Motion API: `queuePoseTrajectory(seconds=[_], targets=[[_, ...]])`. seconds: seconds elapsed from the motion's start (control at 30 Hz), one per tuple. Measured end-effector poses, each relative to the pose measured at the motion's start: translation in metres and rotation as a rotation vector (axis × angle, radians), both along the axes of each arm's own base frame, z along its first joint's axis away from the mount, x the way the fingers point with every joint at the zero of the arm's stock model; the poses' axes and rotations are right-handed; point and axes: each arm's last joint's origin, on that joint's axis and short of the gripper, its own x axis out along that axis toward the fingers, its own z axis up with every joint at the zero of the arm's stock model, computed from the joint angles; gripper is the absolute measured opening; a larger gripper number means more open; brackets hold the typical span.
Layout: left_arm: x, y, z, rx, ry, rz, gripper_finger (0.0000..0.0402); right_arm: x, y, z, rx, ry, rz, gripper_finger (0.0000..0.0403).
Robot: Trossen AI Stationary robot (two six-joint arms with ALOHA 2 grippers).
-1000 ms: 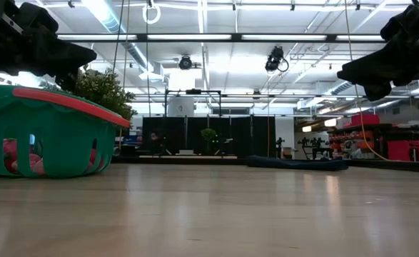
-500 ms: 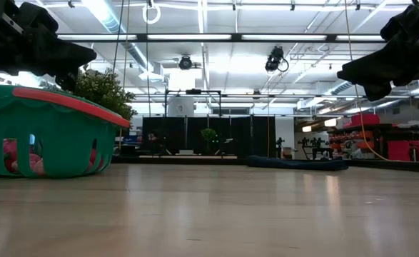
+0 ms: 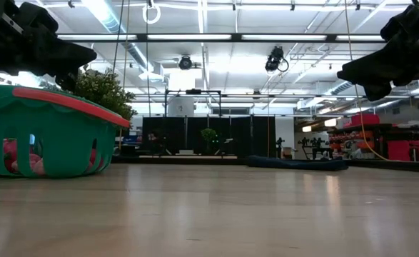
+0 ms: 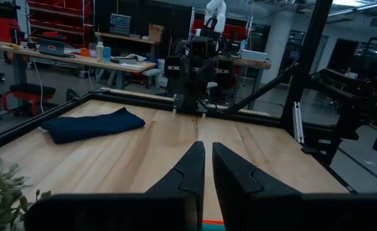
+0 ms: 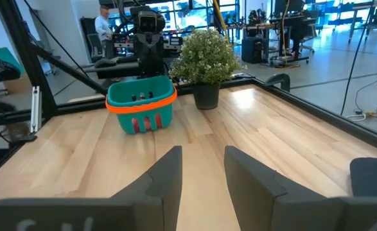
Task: Pick and placing Produce into tupperware
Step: Return to Home Position
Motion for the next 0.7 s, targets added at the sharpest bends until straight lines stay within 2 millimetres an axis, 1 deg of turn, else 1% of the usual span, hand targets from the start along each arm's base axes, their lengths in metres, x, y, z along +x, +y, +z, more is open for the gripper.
queuePoseTrajectory(seconds=[0.43,0.7], targets=[[0.0000,0.0000,0.0000,0.000,0.000,0.000,0.0023,0.0000,0.0000,0.0000,0.000,0.000,0.000,0.0124],[0.0000,0.0000,0.0000,0.000,0.000,0.000,0.0033,0.0000,0.0000,0.0000,0.000,0.000,0.000,0.0124]])
